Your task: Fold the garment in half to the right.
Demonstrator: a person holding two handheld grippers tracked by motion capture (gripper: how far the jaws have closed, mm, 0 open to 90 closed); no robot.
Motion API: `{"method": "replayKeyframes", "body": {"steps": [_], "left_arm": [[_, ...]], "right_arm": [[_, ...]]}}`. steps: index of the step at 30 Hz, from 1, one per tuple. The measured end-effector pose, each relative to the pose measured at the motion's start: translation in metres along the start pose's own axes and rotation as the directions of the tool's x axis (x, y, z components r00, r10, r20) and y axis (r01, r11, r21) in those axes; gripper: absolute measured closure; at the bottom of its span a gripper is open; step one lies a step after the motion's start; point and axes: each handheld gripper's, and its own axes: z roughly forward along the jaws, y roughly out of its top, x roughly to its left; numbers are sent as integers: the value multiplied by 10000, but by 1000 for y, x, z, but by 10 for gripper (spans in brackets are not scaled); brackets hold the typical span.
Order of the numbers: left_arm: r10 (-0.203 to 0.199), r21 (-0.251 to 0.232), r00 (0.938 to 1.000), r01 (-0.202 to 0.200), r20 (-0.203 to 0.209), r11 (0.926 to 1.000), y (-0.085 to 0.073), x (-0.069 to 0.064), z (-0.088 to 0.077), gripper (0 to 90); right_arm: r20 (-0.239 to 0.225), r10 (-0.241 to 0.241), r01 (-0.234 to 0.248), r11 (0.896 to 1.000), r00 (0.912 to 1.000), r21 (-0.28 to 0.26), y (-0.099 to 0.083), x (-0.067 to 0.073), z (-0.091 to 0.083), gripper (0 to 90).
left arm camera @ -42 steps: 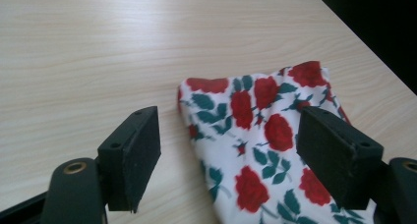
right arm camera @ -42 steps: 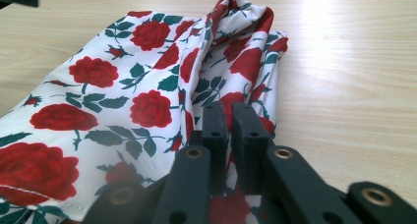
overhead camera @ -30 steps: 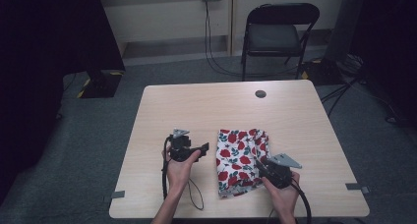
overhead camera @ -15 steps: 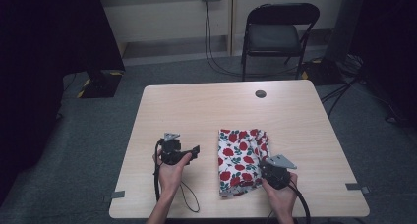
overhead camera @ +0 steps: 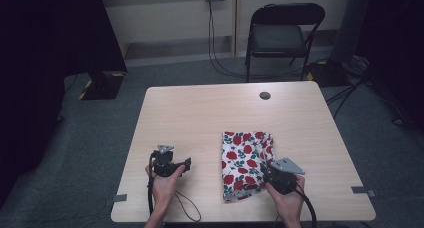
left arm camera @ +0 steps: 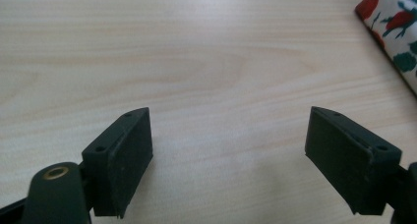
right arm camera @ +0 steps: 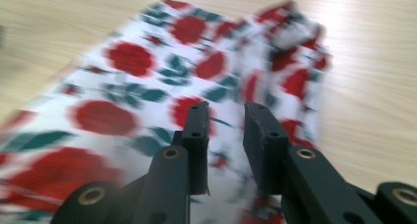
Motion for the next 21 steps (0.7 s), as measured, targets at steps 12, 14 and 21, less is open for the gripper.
{"method": "replayKeyframes", "body": {"steps": [12,14,21], "left_arm": [[1013,-154,9918,-1028,-785,9946,-10,-7,5,154],[1046,-139,9908,-1062,-856,9942,-9,-8,6,140],[1061,-173,9896,-1083,-974,9940,-9,-8,8,122]], "right_arm": [[-1591,-893,949,9951,9832,282,-8,48,6,591],[-1571,-854,931,9948,9839,420,-14,47,7,580],[-1415,-663,761,9950,9877,653,-19,43,10,462]]}}
